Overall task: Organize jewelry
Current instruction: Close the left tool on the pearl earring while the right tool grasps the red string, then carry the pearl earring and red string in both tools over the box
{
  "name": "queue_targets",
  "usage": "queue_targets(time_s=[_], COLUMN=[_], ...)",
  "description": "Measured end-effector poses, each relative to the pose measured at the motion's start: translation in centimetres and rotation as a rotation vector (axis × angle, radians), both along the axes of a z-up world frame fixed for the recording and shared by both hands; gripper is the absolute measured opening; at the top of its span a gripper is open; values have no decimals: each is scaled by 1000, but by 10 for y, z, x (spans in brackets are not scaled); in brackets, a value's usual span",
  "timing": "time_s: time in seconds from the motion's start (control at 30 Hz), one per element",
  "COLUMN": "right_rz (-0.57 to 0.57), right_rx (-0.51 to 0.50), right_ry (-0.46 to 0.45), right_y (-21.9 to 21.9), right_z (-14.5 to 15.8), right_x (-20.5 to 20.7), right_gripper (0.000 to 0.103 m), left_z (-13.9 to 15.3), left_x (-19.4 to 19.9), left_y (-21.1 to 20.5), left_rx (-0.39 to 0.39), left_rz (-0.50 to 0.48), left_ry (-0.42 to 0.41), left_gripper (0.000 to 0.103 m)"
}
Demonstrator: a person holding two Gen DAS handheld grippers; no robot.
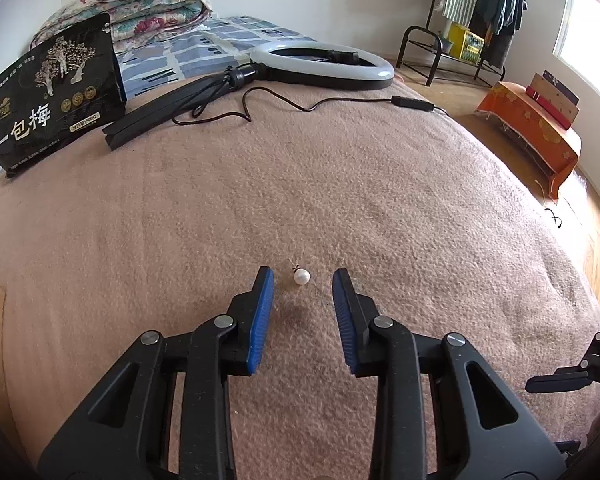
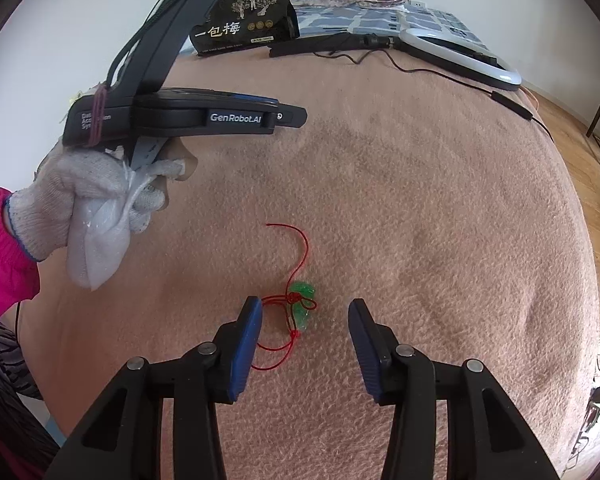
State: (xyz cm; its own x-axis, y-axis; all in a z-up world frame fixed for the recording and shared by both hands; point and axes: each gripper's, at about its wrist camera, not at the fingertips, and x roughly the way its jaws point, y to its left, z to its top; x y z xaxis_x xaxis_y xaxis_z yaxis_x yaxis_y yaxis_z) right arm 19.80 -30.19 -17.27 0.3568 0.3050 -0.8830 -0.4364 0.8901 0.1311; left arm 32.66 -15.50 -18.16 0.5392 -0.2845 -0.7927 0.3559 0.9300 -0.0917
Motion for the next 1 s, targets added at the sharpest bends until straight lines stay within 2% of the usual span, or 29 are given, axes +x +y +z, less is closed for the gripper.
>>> queue_targets(time_s=[0.37, 0.43, 0.63, 1.0], right_rz=[36, 46, 38, 18], right_rx=[-26, -60, -104, -98], right_ry=[-2, -4, -14, -46], right_y=[14, 19, 18, 11], right_z=[-7, -11, -14, 1], right_x=[1, 2, 5, 3], right_gripper=[46, 42, 15, 15], left_z=[-11, -12, -10, 9], left_x=[8, 9, 11, -1], left_y=[-4, -3, 2, 19], left_rx=[16, 8, -17, -28], left_rz=[-2, 2, 11, 32], left_ry=[11, 13, 21, -3], left_gripper=[13, 9, 7, 7])
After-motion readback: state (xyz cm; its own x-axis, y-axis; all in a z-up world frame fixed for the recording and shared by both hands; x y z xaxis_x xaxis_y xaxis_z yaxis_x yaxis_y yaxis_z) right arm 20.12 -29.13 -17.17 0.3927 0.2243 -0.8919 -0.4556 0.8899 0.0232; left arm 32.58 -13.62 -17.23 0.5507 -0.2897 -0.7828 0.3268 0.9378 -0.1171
